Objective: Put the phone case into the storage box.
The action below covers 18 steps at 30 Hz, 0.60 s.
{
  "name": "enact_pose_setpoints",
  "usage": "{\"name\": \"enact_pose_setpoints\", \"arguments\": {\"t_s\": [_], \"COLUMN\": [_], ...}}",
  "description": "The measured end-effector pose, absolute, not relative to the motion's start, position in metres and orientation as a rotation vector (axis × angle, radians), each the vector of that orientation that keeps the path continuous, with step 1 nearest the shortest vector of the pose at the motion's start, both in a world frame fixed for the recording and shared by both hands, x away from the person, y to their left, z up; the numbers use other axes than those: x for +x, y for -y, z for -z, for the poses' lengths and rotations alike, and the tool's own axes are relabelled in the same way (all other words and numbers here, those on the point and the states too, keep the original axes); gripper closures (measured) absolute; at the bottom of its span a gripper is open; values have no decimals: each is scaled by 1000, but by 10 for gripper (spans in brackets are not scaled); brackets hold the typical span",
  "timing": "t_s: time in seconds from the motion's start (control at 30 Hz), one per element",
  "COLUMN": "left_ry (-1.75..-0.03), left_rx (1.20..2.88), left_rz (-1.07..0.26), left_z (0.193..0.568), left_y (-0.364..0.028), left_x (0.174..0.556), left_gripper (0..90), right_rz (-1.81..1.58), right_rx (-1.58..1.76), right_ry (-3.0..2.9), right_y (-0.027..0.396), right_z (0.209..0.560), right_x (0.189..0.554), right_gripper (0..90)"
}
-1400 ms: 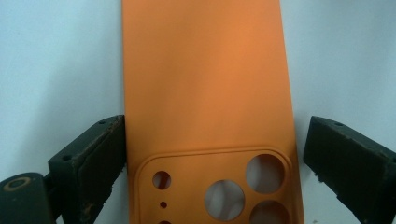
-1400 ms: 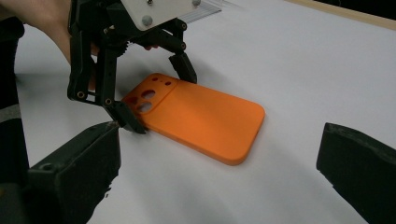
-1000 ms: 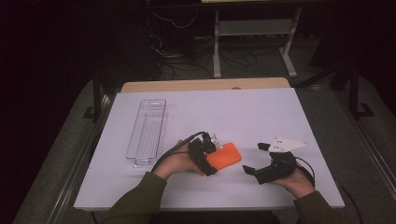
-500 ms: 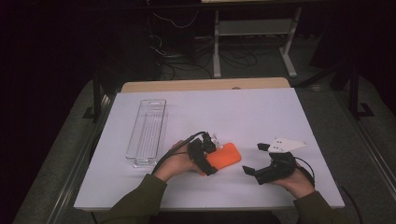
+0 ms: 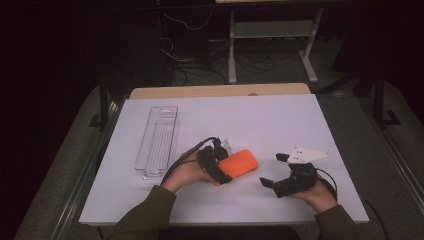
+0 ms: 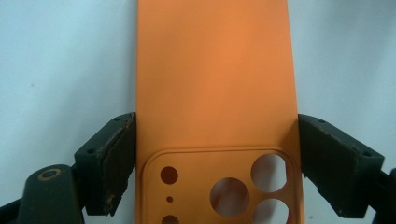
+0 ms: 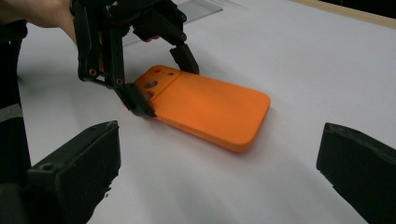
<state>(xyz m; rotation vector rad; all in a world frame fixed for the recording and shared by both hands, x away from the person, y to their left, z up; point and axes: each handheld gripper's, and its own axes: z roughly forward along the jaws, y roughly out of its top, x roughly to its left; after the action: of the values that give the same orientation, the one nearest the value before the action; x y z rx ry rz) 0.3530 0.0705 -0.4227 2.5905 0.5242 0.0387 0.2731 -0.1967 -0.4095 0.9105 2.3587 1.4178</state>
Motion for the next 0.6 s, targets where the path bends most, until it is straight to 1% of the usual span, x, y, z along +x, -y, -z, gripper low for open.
{"name": "enact_pose_setpoints", "arguments": {"t_s": [0.33, 0.6], "left_ry": [-525, -554], "left_rx": [2557, 2540], "left_rz": [-35, -40], "left_z": [399, 387], "left_y": [-84, -93], "left_x": [359, 364], "left_gripper": [157, 157], "right_rz": [-1412, -1403], "right_rx": [915, 929], "right_ry": [-2362, -2362], "right_y": [197, 197], "right_z": [410, 413], "right_x": [273, 273], "right_gripper": [0, 0]}}
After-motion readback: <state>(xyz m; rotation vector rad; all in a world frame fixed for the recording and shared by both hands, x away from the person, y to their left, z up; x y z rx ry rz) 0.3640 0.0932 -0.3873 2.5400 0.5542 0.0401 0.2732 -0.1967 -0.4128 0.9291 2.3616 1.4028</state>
